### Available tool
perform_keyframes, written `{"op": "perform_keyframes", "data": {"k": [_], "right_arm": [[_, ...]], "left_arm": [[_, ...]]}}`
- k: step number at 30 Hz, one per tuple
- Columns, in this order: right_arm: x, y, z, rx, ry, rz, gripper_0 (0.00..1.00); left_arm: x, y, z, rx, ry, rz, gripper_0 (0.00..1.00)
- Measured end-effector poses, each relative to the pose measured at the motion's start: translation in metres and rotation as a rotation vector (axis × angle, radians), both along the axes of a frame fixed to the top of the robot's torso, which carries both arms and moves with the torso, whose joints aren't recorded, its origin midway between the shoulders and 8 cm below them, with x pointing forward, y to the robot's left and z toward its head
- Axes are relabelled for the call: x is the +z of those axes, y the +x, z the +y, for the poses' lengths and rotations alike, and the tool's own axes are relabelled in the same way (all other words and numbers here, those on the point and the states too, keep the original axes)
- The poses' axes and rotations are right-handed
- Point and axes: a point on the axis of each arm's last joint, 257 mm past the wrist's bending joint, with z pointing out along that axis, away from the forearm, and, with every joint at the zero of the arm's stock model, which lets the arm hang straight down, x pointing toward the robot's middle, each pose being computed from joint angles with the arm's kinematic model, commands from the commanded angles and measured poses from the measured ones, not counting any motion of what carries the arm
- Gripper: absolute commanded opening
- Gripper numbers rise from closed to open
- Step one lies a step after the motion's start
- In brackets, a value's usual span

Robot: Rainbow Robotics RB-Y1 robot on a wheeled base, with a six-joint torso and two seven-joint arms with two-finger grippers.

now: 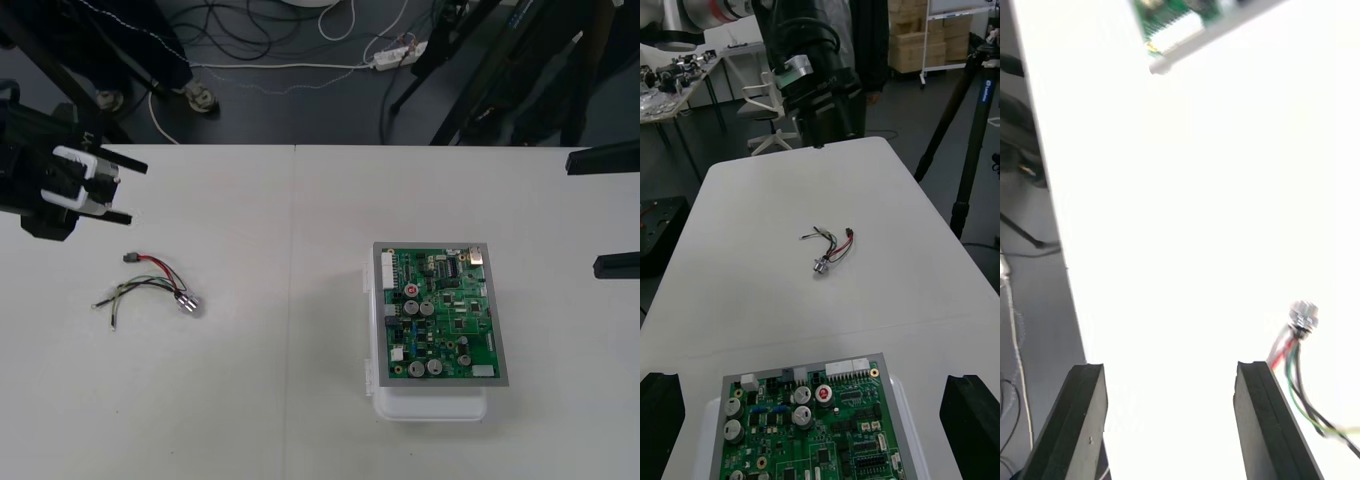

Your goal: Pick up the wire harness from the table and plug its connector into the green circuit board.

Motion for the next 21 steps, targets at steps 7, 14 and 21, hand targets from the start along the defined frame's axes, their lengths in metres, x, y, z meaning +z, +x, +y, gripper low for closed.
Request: {"op": "perform_keyframes", "data": {"k": [7,14,21], "right_arm": [[0.009,-0.008,-0.004,0.006,0.048,0.009,1.00],[0.016,-0.011,-0.005,0.010,0.074,0.002,1.00],[0.015,-0.013,-0.007,0.022,0.079,-0.041,1.00]], "left_arm": [[-0.036,-0.014,0.006,-0.043,0.130,0.061,0.50],[-0.042,-0.010,0.004,-0.152,0.235,-0.011,0.50],[-0.039,0.004,0.003,-0.547,0.484,-0.286,0.50]]}}
